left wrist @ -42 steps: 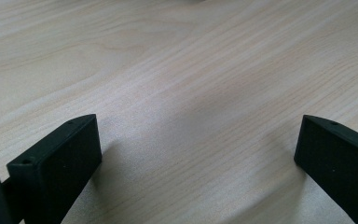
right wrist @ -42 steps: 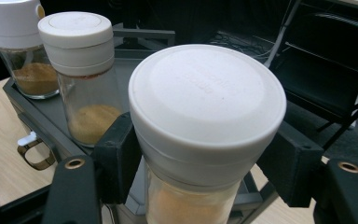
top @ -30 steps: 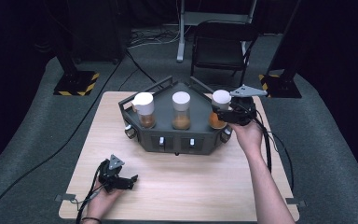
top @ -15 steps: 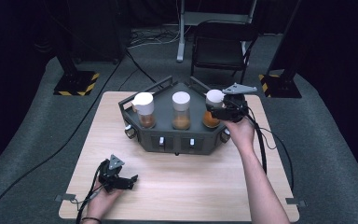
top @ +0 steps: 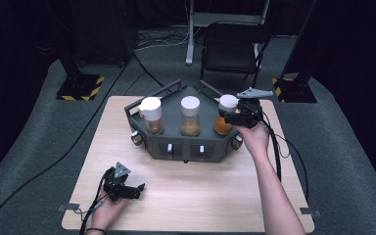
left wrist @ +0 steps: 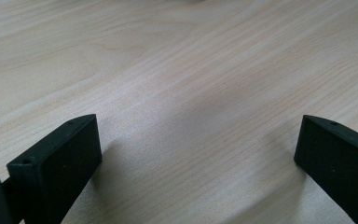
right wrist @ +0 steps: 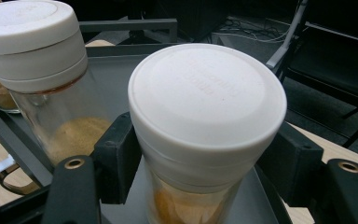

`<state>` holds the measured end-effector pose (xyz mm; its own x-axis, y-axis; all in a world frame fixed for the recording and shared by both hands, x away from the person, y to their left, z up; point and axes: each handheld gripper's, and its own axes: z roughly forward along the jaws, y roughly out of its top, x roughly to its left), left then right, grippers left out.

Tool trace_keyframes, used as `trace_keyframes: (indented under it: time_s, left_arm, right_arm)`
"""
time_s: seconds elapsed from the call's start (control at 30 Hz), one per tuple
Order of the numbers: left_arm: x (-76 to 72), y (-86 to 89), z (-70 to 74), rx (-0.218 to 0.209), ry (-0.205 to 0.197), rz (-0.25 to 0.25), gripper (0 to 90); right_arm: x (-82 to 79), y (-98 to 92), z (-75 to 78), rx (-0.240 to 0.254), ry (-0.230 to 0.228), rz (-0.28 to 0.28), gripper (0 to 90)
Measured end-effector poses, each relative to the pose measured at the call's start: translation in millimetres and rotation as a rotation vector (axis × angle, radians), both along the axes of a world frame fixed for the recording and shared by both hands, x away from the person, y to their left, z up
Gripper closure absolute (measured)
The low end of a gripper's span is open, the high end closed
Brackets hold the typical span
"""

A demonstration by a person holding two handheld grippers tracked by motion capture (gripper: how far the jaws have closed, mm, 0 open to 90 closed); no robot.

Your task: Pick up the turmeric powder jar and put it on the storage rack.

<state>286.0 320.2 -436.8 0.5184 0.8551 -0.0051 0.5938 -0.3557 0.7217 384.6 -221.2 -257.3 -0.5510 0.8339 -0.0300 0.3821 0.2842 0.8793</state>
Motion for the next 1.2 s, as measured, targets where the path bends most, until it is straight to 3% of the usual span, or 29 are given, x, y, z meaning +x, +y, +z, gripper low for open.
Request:
trace_keyframes:
  time_s: [1.2]
  left_arm:
    - [0.0,0.0,0.0,0.000,0.000,0.000,0.1]
  right_arm:
    - [6.3,-4.5,-2.1,0.017,0.009,0.009,33.6]
